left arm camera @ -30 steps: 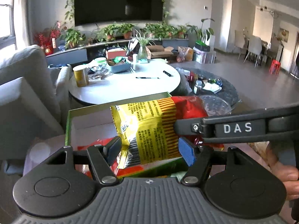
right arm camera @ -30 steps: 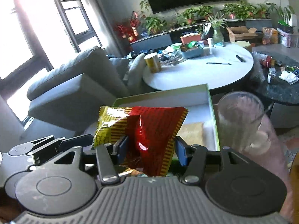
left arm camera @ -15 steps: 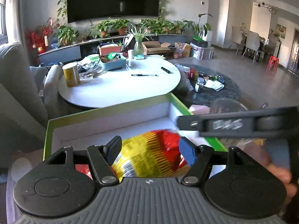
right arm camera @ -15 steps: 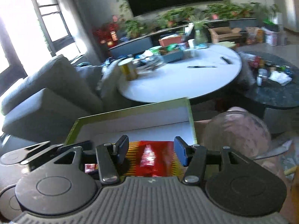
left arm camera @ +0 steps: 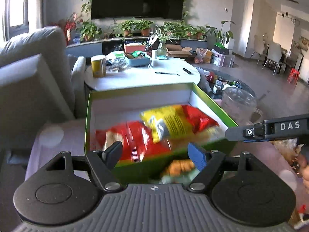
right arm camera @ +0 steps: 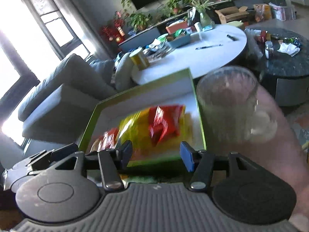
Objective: Organize snacks
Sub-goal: 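Lower the chip bag into the green box and open the right tool, then move the right tool down to the green cracker bag on the table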
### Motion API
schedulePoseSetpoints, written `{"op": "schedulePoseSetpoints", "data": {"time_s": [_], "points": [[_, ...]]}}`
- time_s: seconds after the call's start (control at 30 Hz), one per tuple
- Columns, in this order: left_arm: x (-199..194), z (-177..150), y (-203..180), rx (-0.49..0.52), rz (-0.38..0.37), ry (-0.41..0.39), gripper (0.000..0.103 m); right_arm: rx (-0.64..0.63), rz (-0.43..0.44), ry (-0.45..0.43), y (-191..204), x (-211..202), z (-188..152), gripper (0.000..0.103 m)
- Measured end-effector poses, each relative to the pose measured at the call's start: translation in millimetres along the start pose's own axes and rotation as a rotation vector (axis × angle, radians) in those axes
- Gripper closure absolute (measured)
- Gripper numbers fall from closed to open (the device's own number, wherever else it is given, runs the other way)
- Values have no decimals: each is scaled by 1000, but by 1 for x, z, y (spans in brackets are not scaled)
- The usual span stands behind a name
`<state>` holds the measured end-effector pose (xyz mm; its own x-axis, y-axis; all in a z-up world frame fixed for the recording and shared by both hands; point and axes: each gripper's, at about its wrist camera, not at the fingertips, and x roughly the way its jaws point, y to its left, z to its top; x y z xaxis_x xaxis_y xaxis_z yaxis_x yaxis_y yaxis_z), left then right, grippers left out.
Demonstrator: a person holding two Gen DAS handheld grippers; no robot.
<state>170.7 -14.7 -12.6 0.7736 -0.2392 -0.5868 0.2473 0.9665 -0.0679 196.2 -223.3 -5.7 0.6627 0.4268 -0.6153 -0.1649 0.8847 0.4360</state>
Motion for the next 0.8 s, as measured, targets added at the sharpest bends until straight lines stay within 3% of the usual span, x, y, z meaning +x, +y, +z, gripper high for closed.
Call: {"op": "schedulePoseSetpoints", "data": {"time_s": [0.1, 0.27, 0.33, 0.43, 0.53, 0.63, 0.8], "points": [[-4, -14, -2, -10, -49, 38, 26, 4, 11, 27, 4, -5, -14, 47], [5, -28, -14, 8, -39, 93, 26, 32, -5, 101, 9, 19, -23, 47], [-3, -34, -16, 11, -90, 106, 30, 40, -35, 153, 12, 28, -32, 47], [-16, -45, -24, 113, -68, 115, 30, 19, 1, 208, 20, 28, -52, 50], [-34, -57, -17, 124, -77, 103, 29, -34, 14, 228, 30, 22, -63, 50], [-45, -60, -4, 70, -52, 86, 28, -42, 32, 154, 34, 1, -60, 50], [-47, -57, 10, -36, -15, 66, 28, -27, -35, 35, 39, -6, -30, 50]]}}
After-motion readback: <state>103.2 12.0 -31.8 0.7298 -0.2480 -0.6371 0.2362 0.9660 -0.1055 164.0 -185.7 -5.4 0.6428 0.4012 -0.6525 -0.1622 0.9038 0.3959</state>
